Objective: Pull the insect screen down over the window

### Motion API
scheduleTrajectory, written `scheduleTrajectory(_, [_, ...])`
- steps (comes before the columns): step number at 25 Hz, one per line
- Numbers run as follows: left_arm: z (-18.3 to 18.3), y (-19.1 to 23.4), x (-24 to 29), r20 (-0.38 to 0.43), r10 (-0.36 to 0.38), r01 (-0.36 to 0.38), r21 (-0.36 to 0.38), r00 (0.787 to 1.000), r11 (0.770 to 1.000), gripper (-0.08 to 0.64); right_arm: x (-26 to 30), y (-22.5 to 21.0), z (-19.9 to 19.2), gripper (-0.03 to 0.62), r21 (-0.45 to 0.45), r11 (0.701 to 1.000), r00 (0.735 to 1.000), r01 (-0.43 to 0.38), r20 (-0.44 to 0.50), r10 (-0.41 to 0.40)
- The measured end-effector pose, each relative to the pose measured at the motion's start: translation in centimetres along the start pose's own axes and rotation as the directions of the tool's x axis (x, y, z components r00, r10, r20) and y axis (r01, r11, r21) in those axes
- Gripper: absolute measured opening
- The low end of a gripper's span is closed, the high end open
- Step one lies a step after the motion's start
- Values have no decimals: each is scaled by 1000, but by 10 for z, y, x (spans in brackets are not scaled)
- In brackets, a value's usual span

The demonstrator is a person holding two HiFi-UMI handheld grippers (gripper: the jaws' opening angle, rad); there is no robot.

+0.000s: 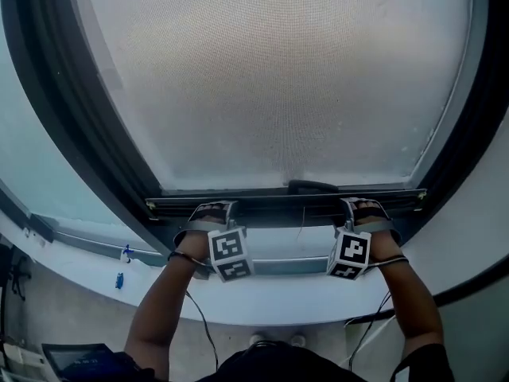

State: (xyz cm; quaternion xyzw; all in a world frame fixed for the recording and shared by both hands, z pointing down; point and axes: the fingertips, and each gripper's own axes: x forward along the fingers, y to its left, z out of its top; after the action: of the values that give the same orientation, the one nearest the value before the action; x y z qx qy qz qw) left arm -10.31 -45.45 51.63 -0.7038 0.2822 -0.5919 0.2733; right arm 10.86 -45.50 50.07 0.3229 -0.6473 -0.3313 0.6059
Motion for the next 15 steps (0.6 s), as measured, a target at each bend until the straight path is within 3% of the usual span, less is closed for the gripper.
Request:
scheduleTrajectory(4, [0, -6, -2, 29, -79, 79, -8, 996, 997, 210, -3, 17, 1, 204, 9, 987, 987, -158, 16, 158])
scheduleTrajectory(15, [-2, -19, -3, 62, -130, 132, -32, 990, 991, 224, -3, 22, 8, 224, 40, 982, 982, -184, 42, 182])
